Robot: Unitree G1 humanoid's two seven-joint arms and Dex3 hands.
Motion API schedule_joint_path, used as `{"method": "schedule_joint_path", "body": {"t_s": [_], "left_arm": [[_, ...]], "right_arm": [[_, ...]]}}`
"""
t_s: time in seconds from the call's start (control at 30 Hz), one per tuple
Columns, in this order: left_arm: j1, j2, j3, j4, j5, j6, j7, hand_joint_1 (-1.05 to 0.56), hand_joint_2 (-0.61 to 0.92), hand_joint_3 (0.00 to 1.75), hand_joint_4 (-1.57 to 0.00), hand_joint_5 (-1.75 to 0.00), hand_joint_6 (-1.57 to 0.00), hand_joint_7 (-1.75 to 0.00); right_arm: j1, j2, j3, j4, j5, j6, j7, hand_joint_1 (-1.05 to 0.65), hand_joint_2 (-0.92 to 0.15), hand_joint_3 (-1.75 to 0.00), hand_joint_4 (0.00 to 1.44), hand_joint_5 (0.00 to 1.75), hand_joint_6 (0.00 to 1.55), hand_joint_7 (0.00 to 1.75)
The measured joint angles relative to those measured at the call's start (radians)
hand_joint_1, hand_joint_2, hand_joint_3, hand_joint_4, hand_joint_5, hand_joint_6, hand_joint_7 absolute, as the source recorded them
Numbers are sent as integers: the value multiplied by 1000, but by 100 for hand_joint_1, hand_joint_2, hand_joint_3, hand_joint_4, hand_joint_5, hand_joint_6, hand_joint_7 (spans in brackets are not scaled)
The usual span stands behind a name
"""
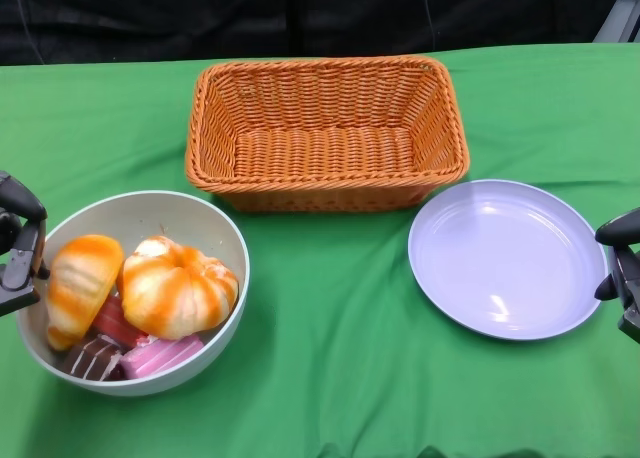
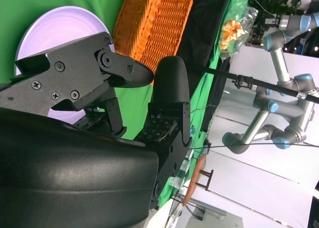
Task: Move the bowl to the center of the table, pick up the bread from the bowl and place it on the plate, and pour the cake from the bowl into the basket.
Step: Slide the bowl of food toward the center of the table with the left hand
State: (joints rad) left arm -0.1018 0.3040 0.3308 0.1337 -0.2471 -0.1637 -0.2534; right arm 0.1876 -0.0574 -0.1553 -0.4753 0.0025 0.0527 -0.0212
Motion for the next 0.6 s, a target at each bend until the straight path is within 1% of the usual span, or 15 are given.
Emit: {"method": "schedule_joint_path", "body": {"t_s": [0.13,0.27,0.6], "left_arm": [[0,4,0,0,0,1,0,-17,49,118,-83,-175,-66,-157],[0,8,0,2,2,1,0,-17,50,118,-84,-175,-67,-157],[0,8,0,6,2,-1,0,-16,50,118,-84,-175,-67,-157]], "right_arm": [[0,0,2,0,-18,-1,0,-12,-72,-73,75,153,69,128],[0,0,3,13,-25,-28,0,-16,-72,-71,76,152,70,128],[3,0,6,20,-22,-31,0,-14,-72,-71,77,154,69,126]]}}
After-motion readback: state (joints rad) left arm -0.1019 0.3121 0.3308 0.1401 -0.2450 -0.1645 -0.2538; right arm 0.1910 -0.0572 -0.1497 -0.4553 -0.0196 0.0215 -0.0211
